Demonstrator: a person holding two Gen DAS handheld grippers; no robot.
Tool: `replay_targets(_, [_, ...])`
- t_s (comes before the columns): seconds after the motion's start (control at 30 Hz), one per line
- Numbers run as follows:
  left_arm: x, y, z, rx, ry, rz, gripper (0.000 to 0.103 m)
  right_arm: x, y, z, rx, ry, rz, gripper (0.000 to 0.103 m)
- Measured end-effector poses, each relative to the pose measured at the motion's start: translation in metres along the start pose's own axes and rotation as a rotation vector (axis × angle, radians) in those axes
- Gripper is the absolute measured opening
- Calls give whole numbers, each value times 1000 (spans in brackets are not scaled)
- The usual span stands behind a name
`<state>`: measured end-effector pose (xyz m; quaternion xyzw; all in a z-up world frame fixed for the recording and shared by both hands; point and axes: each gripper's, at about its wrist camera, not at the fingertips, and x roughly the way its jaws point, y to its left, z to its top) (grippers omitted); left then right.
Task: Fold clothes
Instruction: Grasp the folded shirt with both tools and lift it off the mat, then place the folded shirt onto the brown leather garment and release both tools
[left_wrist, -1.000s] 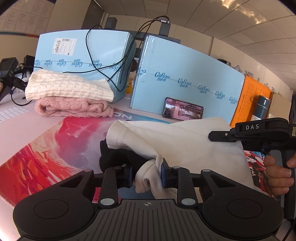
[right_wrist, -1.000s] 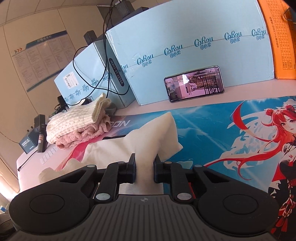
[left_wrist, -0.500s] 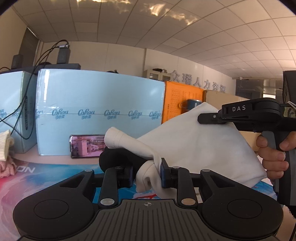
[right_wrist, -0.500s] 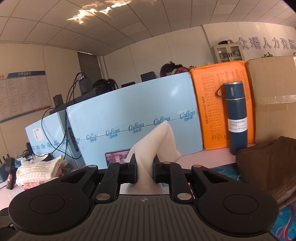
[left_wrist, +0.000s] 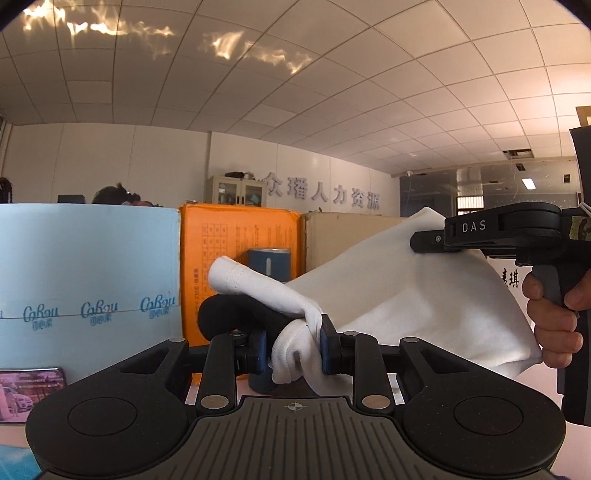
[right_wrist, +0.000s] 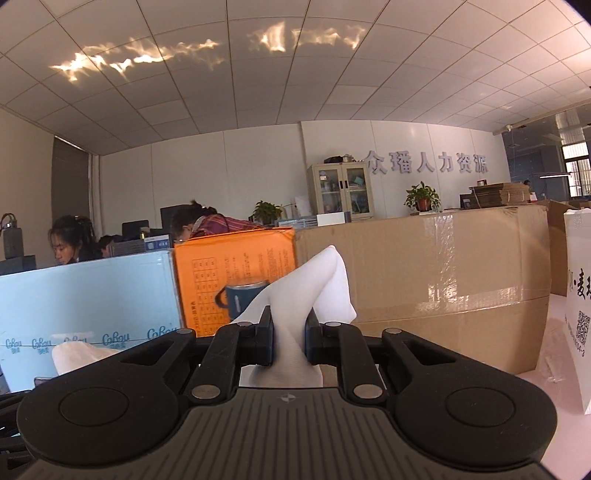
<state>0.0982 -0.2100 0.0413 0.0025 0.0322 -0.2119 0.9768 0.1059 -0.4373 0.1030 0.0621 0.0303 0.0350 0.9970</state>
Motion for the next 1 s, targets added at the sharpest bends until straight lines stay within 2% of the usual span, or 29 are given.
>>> replay_targets(0.1, [27, -11, -6, 5, 10, -20, 25, 11, -20, -11, 19, -6, -93, 13])
replay_targets(0.2, [49, -20, -20, -13, 72, -55, 25, 20, -38, -27, 15, 4, -179, 13])
replay_targets(0.33, [72, -28, -46, -59, 217, -97, 25, 51, -66, -57, 3, 123, -263, 13])
replay_targets(0.43, [82, -34, -59, -22, 295, -123, 30, 76, -84, -80, 10, 217, -314, 13])
replay_targets(0.53, [87, -38, -64, -21, 332, -107, 45, 91, -95, -102, 23, 280, -373, 15])
replay_targets(0.57, [85, -37, -63, -20, 333, -100, 58, 94, -97, -109, 23, 296, -393, 16])
replay_targets(0.6, [83, -35, -62, -19, 331, -93, 70, 97, -97, -114, 17, 311, -415, 20])
replay_targets(0.67, [78, -32, -59, -17, 327, -78, 81, 99, -95, -120, -1, 316, -454, 29])
replay_targets(0.73, [73, -29, -56, -15, 323, -63, 85, 93, -93, -121, -8, 294, -507, 57])
replay_targets(0.8, [67, -26, -54, -13, 320, -49, 90, 80, -92, -115, 29, 264, -550, 71])
replay_targets(0.87, [58, -19, -48, -12, 298, -46, 93, 63, -91, -106, 83, 240, -558, 75])
replay_targets(0.93, [46, -12, -42, -6, 280, -49, 96, 44, -83, -96, 124, 212, -541, 85])
replay_targets(1.0, [31, -6, -35, 9, 261, -59, 97, 27, -72, -88, 153, 192, -519, 88])
